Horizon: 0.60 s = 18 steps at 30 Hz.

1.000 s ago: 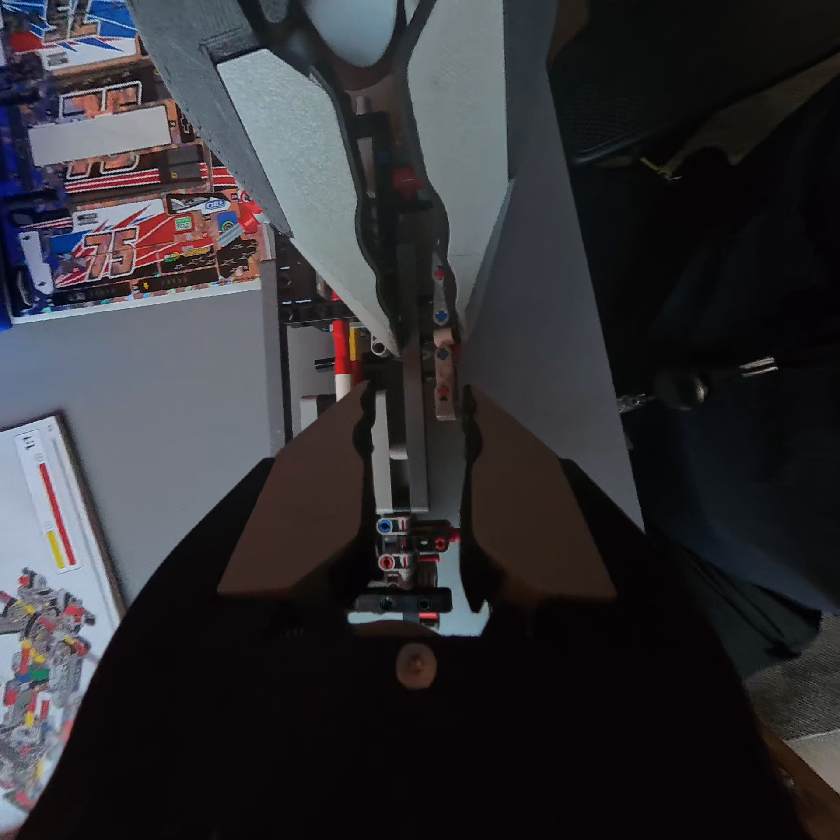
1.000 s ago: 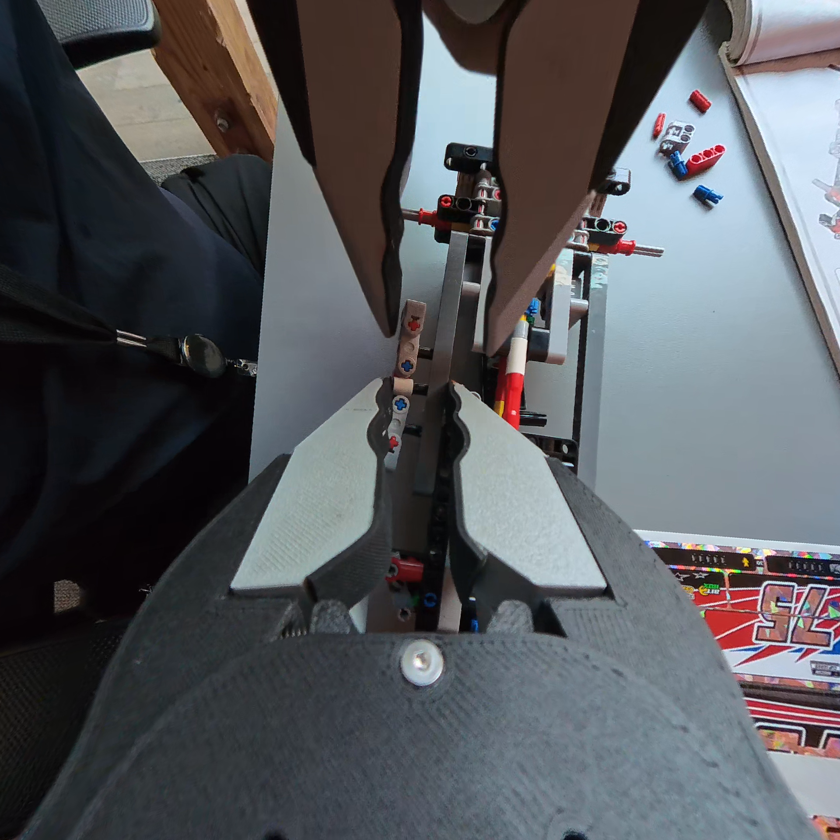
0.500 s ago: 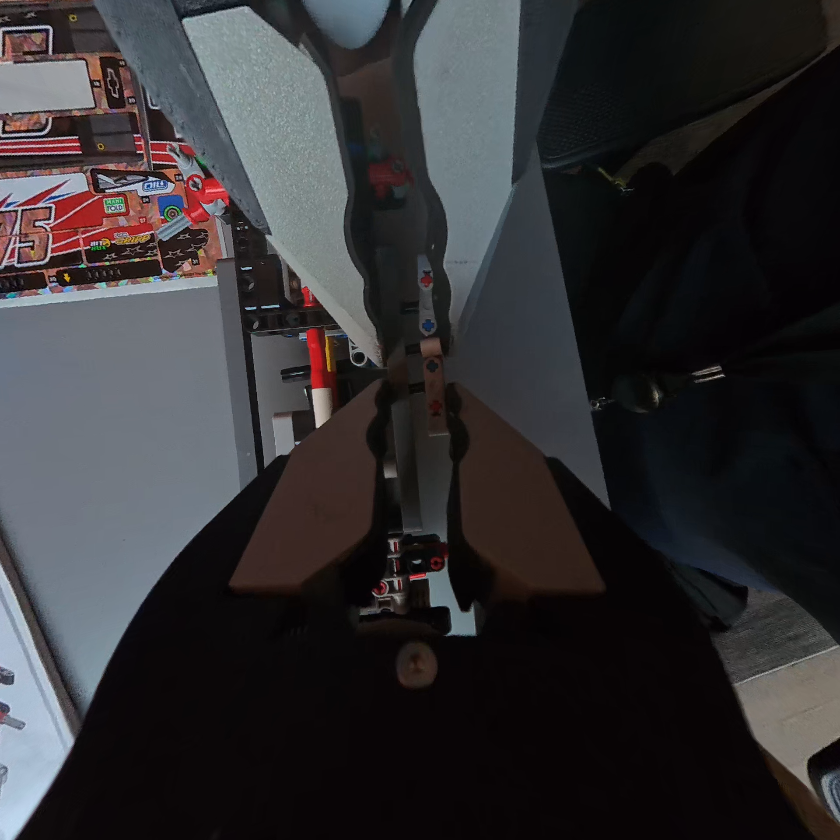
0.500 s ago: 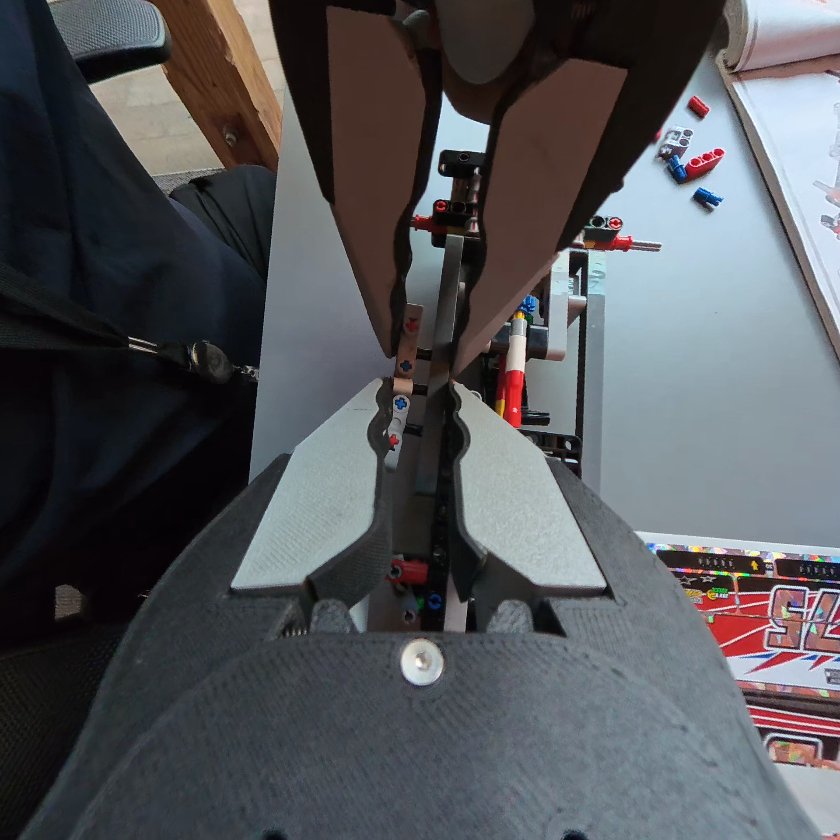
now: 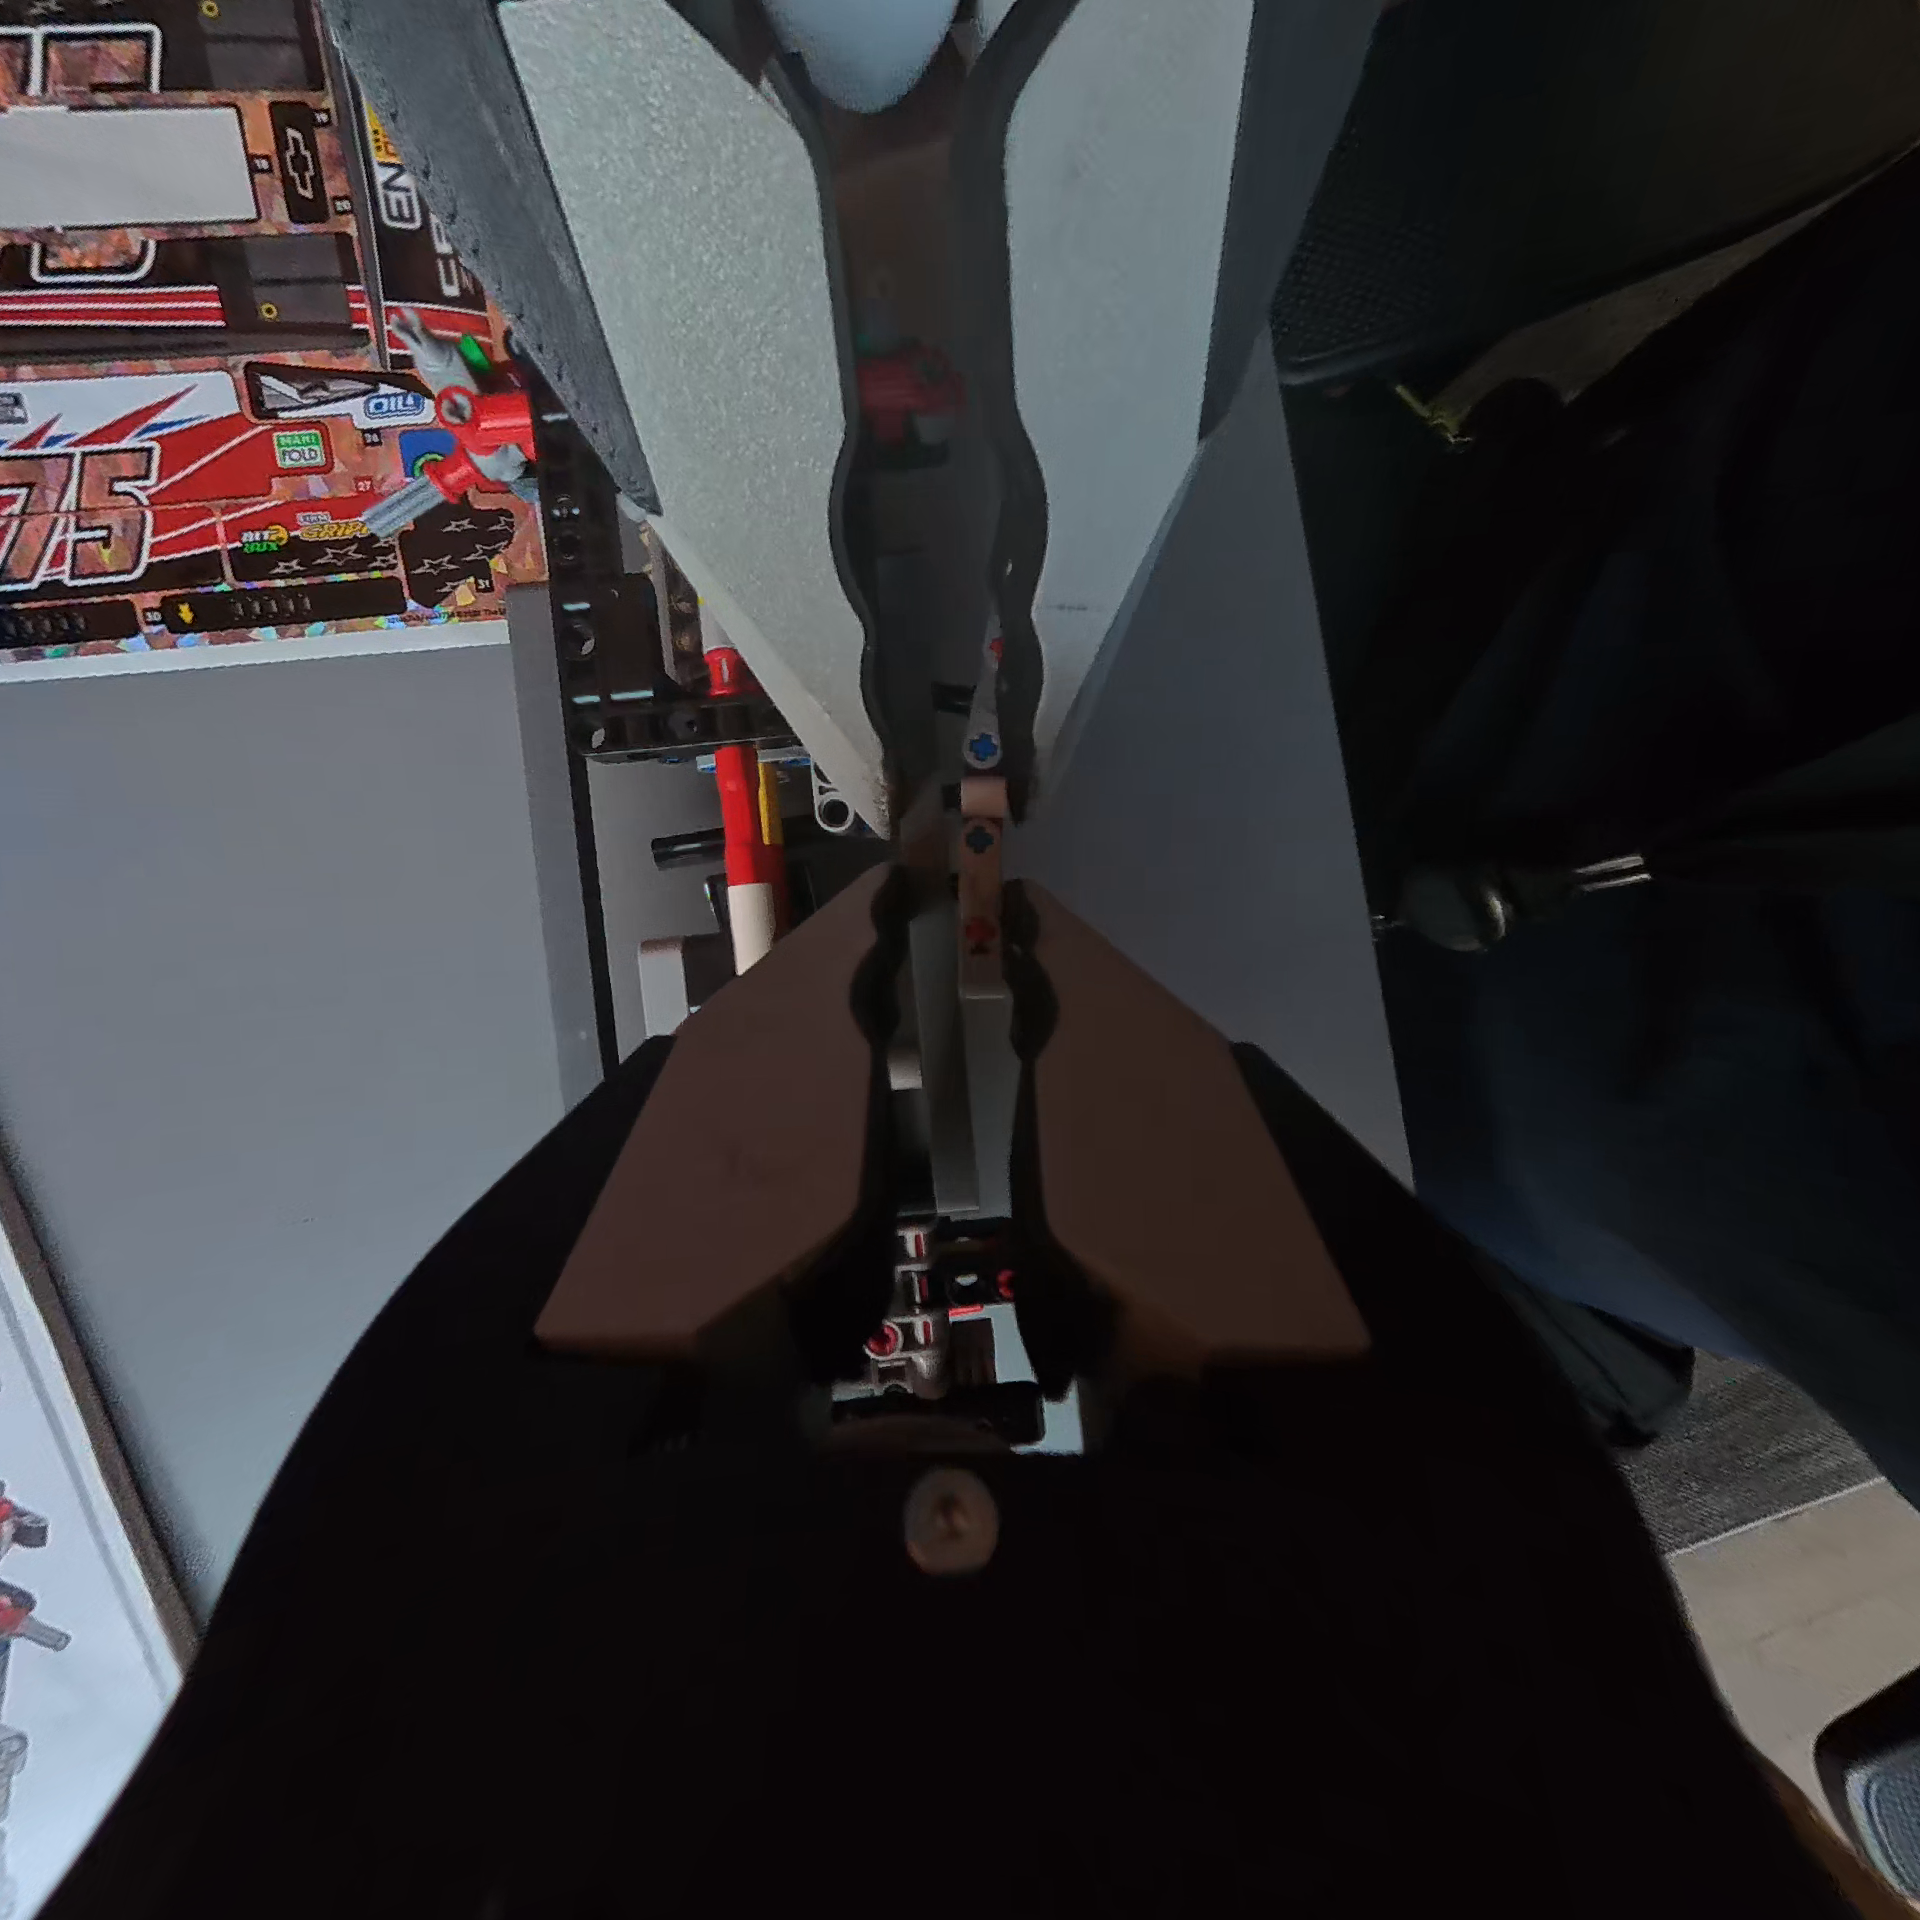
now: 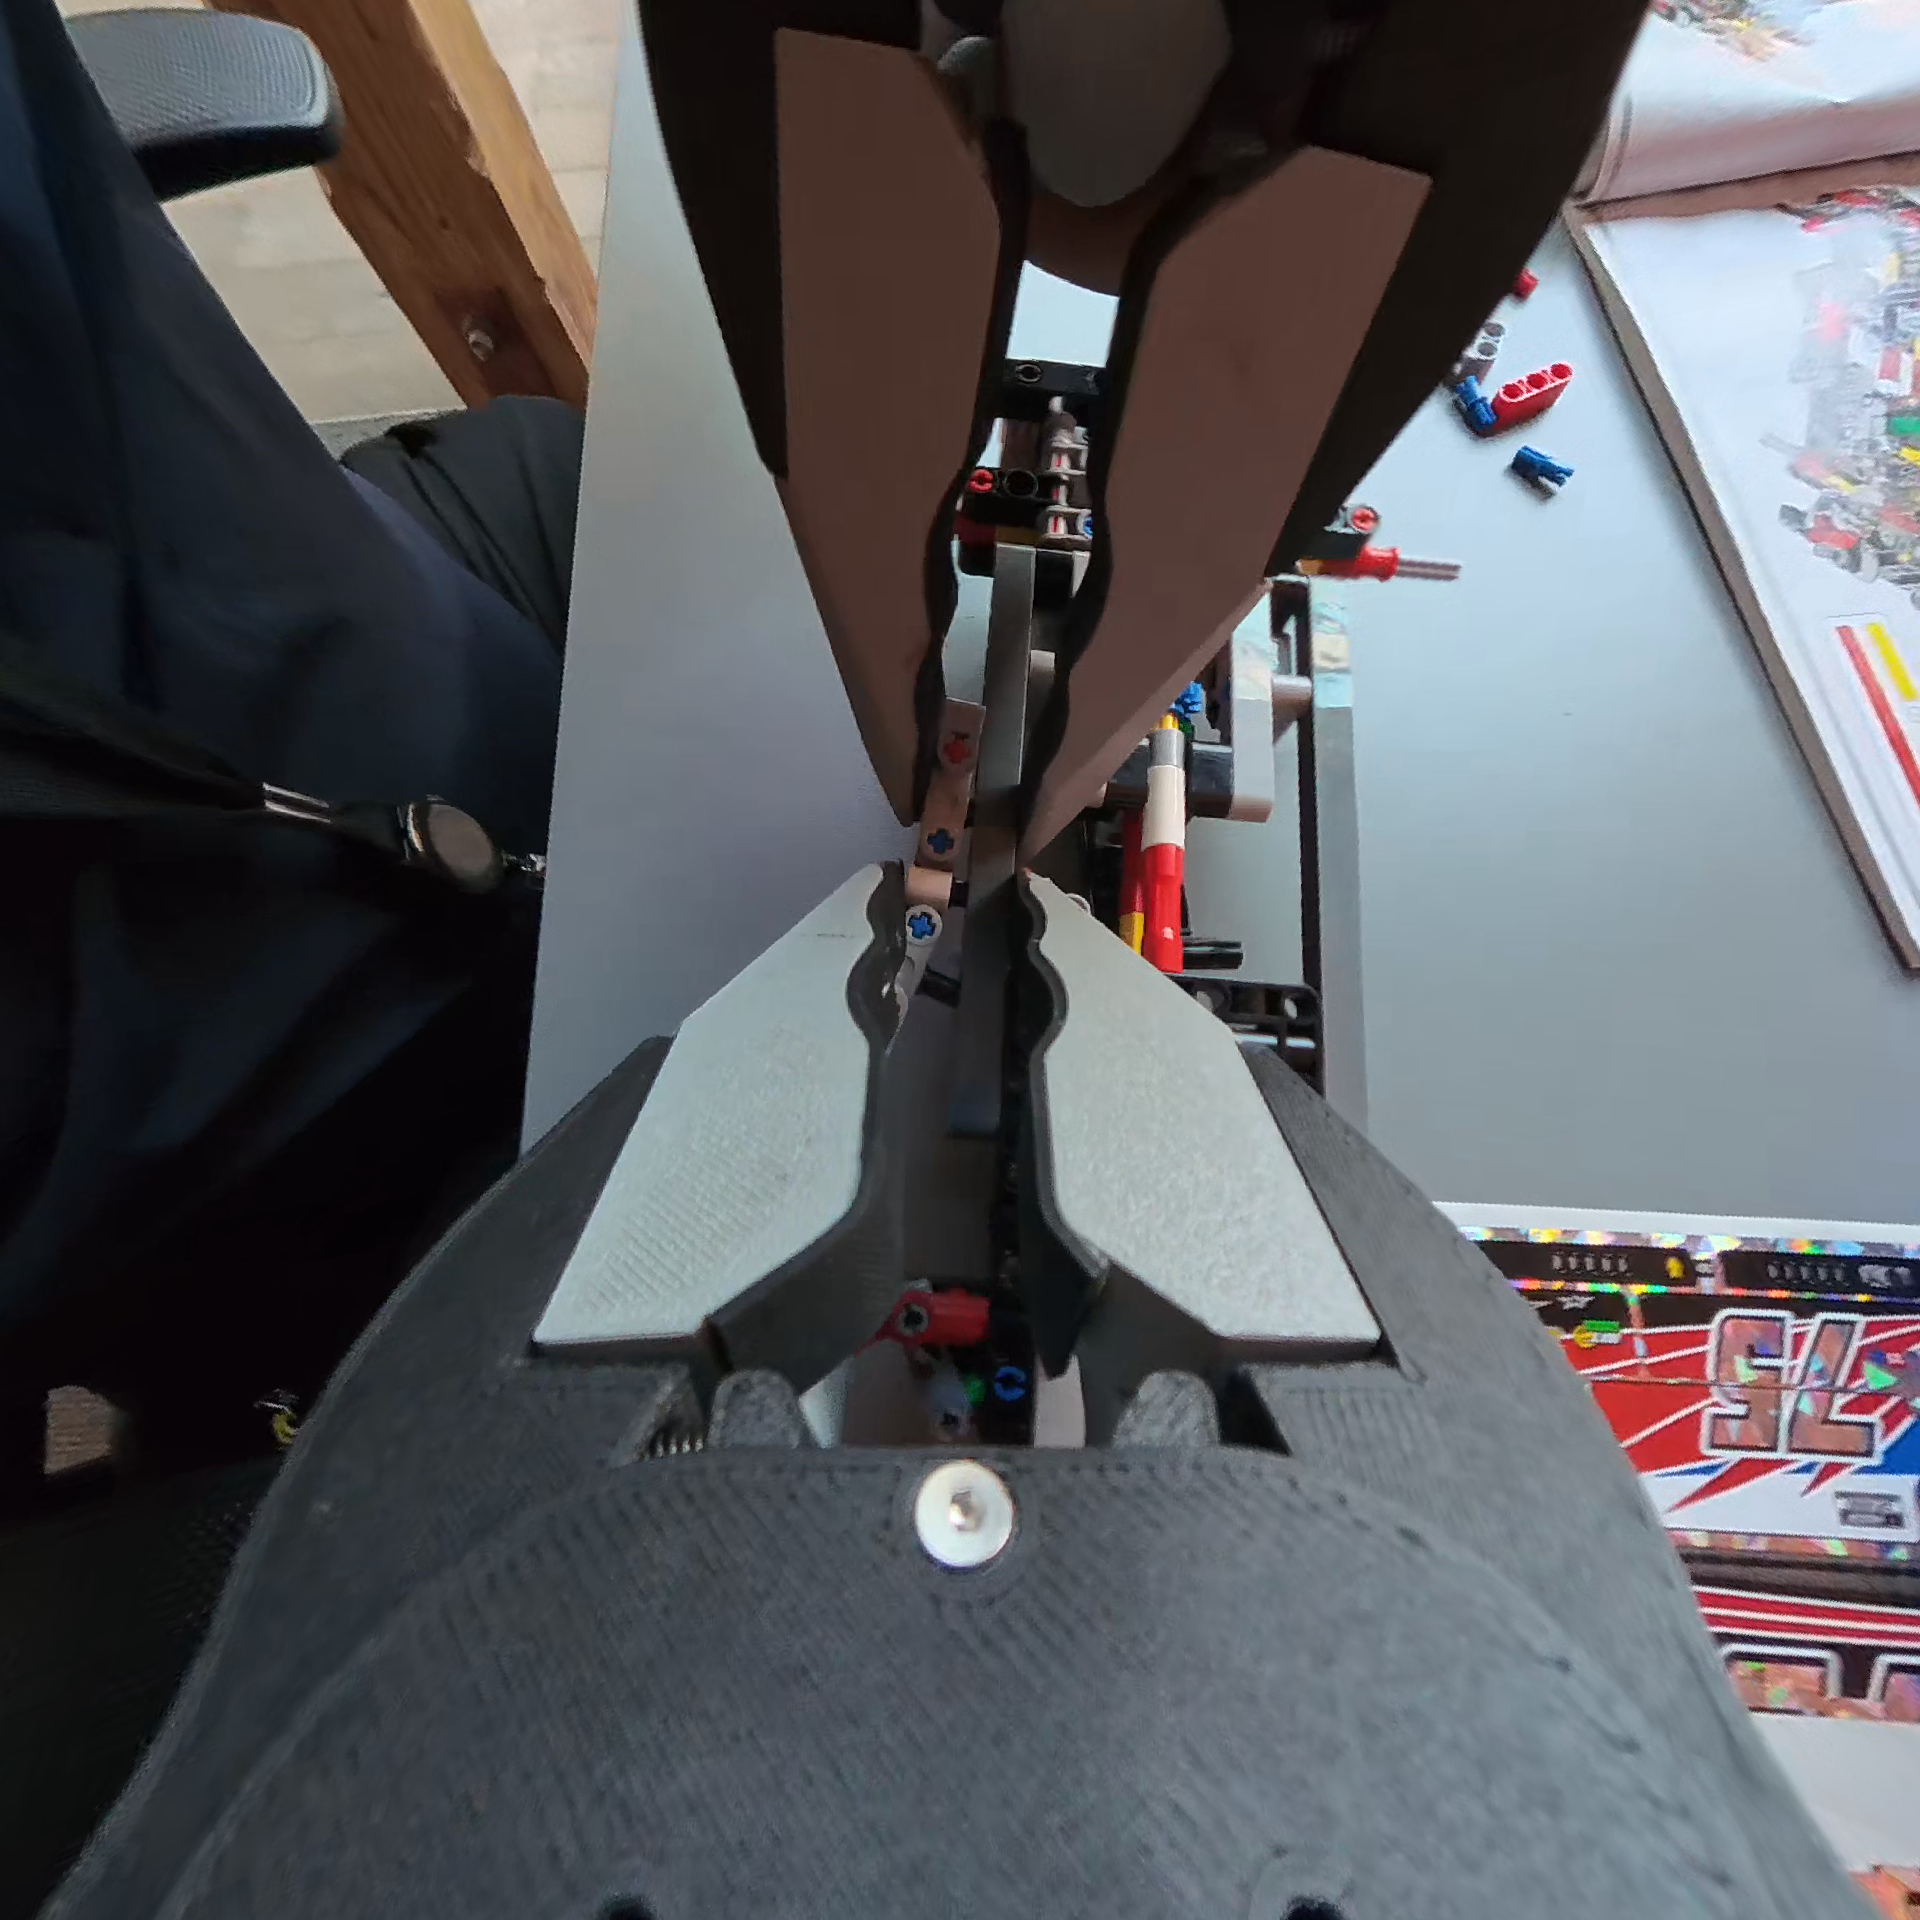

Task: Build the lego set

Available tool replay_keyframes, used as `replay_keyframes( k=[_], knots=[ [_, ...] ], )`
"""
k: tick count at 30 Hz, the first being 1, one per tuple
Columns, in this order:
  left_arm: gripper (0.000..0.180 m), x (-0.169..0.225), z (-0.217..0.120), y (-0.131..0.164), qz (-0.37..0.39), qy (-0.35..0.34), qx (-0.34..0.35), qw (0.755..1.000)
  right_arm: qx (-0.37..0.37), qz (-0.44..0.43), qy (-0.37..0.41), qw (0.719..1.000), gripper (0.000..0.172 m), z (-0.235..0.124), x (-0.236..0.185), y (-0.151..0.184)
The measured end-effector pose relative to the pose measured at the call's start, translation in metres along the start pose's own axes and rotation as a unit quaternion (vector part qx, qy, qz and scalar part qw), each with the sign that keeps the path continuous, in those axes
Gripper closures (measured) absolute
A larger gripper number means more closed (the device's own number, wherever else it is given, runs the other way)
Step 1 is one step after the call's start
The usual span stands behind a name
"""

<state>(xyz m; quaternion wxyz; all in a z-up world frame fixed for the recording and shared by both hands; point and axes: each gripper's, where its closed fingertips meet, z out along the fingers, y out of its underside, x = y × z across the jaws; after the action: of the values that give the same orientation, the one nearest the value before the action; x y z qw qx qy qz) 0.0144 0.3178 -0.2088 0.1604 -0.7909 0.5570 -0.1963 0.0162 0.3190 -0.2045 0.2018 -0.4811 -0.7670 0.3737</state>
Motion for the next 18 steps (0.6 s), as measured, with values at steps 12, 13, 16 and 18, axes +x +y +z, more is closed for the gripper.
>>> replay_keyframes(
  k=[12,13,16,18],
  knots=[
    [0.165,0.0016,0.0016,-0.0027,0.006,-0.031,0.018,0.999,-0.032,0.002,0.002,0.999,0.153,-0.0029,-0.0024,0.0044],
    [0.165,0.0015,0.0019,-0.0031,0.008,-0.031,0.02,0.999,-0.031,0.002,-0.002,1.0,0.154,-0.0028,-0.0022,0.0045],
    [0.165,0.0013,0.0028,-0.0027,0.02,-0.031,0.019,0.999,-0.044,-0.01,-0.012,0.999,0.155,-0.0023,-0.0016,0.0054],
    [0.167,0.0043,0.003,0.0002,0.035,-0.024,0.011,0.999,-0.052,-0.019,-0.031,0.998,0.158,0.0004,-0.0043,0.0051]
  ],
)
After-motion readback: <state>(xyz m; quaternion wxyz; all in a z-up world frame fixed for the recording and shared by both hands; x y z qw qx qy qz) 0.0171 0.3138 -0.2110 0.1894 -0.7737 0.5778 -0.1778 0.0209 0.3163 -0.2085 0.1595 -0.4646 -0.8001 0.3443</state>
